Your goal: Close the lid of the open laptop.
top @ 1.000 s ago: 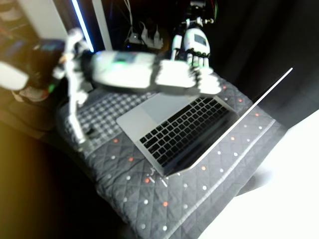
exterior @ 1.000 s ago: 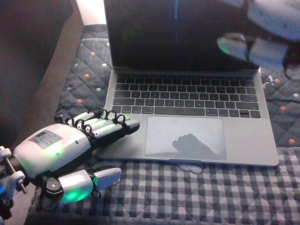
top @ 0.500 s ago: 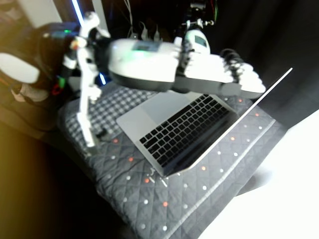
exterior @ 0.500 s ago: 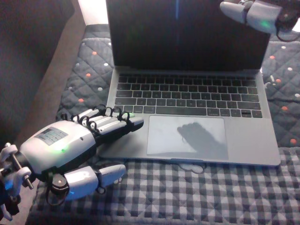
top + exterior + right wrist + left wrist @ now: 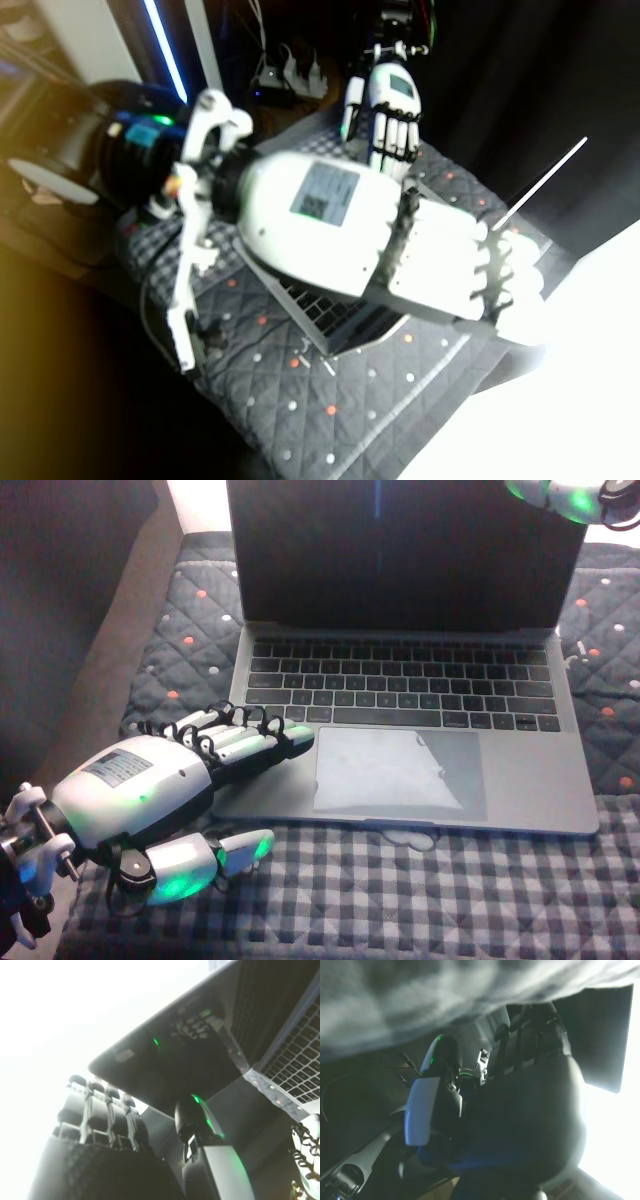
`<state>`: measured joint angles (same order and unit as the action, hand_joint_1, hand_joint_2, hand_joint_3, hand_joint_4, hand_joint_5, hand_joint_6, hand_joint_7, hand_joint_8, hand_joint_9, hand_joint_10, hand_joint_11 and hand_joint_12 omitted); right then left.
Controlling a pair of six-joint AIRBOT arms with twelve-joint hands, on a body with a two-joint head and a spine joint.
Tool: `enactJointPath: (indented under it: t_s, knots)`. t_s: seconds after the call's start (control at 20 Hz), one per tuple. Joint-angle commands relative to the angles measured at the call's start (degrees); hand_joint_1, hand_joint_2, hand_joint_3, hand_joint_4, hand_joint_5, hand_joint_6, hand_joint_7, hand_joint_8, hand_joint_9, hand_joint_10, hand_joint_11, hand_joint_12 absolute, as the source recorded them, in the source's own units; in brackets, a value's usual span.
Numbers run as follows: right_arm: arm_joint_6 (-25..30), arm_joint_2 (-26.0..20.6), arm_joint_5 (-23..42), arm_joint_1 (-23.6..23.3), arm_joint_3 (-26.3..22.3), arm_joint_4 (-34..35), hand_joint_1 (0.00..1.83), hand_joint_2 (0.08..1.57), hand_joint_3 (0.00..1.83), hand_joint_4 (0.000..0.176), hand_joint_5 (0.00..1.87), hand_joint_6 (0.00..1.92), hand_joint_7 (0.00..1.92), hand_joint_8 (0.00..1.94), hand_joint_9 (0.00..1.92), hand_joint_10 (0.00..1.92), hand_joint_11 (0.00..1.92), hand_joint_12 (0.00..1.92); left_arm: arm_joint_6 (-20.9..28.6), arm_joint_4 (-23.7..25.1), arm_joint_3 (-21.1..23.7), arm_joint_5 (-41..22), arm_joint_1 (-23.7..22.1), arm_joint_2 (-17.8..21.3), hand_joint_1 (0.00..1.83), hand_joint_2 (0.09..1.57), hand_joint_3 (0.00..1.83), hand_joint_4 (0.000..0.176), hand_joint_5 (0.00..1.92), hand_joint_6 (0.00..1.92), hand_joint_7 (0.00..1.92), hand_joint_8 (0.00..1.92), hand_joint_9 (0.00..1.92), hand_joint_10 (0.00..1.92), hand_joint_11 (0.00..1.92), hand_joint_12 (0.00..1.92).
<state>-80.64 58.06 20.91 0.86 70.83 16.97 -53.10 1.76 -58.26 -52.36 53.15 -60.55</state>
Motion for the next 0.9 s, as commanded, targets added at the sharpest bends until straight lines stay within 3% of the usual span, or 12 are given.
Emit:
enactJointPath:
  t_s: [0.0, 0.05, 0.1, 0.15, 0.2, 0.25, 0.45, 0.5, 0.6, 0.65, 0.75, 0.85]
  knots:
    - [-0.5, -1.4, 6.2, -1.1, -0.4, -1.1, 0.58, 1.41, 0.00, 0.000, 0.31, 0.03, 0.84, 1.45, 1.02, 1.76, 1.11, 1.92, 1.3, 1.5, 0.3, 2.0, 0.2, -1.1, 0.40, 1.46, 0.00, 0.000, 0.15, 0.00, 0.15, 0.00, 0.19, 0.05, 0.00, 0.97]
    - [-0.4, -2.2, 6.2, -1.1, -1.2, -2.0, 0.58, 1.41, 0.00, 0.000, 0.31, 0.03, 0.84, 1.45, 1.02, 1.76, 1.11, 1.92, 1.4, 1.5, 0.3, 2.0, 0.2, -1.1, 0.40, 1.46, 0.00, 0.000, 0.15, 0.00, 0.15, 0.00, 0.19, 0.05, 0.00, 0.97]
    - [-0.4, -3.3, 6.1, -1.1, -2.7, -3.9, 0.51, 1.40, 0.00, 0.000, 0.32, 0.02, 0.49, 1.41, 0.68, 1.70, 0.65, 1.92, 1.4, 1.4, 0.3, 2.0, 0.2, -1.1, 0.41, 1.45, 0.00, 0.000, 0.15, 0.00, 0.15, 0.00, 0.19, 0.05, 0.00, 0.98]
    - [-0.4, -4.3, 6.0, -1.1, -4.2, -5.9, 0.49, 1.41, 0.00, 0.000, 0.31, 0.01, 0.34, 1.28, 0.52, 1.61, 0.52, 1.92, 1.5, 1.4, 0.3, 2.0, 0.2, -1.1, 0.39, 1.46, 0.00, 0.002, 0.14, 0.00, 0.14, 0.00, 0.19, 0.05, 0.00, 0.97]
    - [-0.4, -5.4, 6.0, -1.1, -5.8, -8.0, 0.45, 1.40, 0.00, 0.000, 0.27, 0.00, 0.19, 0.96, 0.34, 1.34, 0.26, 1.88, 1.5, 1.2, 0.4, 2.0, 0.2, -1.0, 0.35, 1.47, 0.00, 0.003, 0.13, 0.00, 0.14, 0.00, 0.18, 0.05, 0.00, 0.95]
    - [-0.4, -6.9, 6.0, -1.1, -8.2, -10.4, 0.44, 1.39, 0.00, 0.000, 0.28, 0.00, 0.21, 0.74, 0.32, 1.24, 0.20, 1.85, 1.5, 0.9, 0.4, 2.0, 0.3, -1.0, 0.35, 1.46, 0.00, 0.006, 0.13, 0.01, 0.14, 0.00, 0.18, 0.05, 0.00, 0.93]
    - [3.2, -11.4, 6.2, -1.1, -15.1, -21.0, 0.36, 1.31, 0.00, 0.000, 0.40, 0.15, 0.42, 0.39, 0.37, 1.13, 0.15, 1.78, 1.5, -0.4, 0.6, 1.5, 1.0, -0.4, 0.41, 1.45, 0.00, 0.000, 0.15, 0.01, 0.14, 0.00, 0.18, 0.04, 0.00, 0.88]
    - [15.3, -11.6, 6.5, -1.0, -14.2, -30.6, 0.32, 1.29, 0.00, 0.000, 0.38, 0.25, 0.49, 0.33, 0.39, 1.11, 0.18, 1.76, 1.5, -1.0, 0.8, 1.0, 1.4, 0.0, 0.42, 1.45, 0.00, 0.000, 0.16, 0.01, 0.15, 0.00, 0.19, 0.05, 0.00, 0.93]
    - [30.4, -12.0, 8.9, -0.5, -13.3, -41.4, 0.18, 1.34, 0.01, 0.000, 0.26, 0.23, 0.43, 0.27, 0.35, 1.06, 0.18, 1.67, 1.4, -1.8, 1.1, 0.4, 2.0, 0.6, 0.37, 1.46, 0.00, 0.012, 0.14, 0.00, 0.12, 0.00, 0.17, 0.04, 0.00, 0.86]
    - [33.9, -12.6, 10.1, 0.1, -13.5, -43.8, 0.05, 1.39, 0.02, 0.000, 0.23, 0.17, 0.38, 0.18, 0.25, 0.92, 0.03, 1.62, 1.4, -2.0, 1.2, 0.4, 2.0, 0.6, 0.37, 1.46, 0.00, 0.004, 0.15, 0.01, 0.13, 0.00, 0.17, 0.05, 0.00, 0.86]
    - [37.9, -13.4, 12.6, 2.1, -13.9, -46.5, 0.17, 1.36, 0.00, 0.000, 0.29, 0.11, 0.43, 0.15, 0.21, 1.02, 0.00, 1.73, 1.4, -2.5, 1.3, 0.2, 2.3, 0.9, 0.42, 1.44, 0.00, 0.006, 0.16, 0.01, 0.14, 0.00, 0.18, 0.05, 0.00, 0.84]
    - [39.0, -13.8, 12.9, 3.1, -14.7, -48.4, 0.27, 1.33, 0.00, 0.000, 0.21, 0.75, 0.37, 0.43, 0.24, 1.25, 0.24, 1.82, 1.3, -2.8, 1.5, -0.3, 2.7, 1.3, 0.41, 1.44, 0.00, 0.004, 0.15, 0.01, 0.14, 0.00, 0.19, 0.05, 0.00, 0.84]
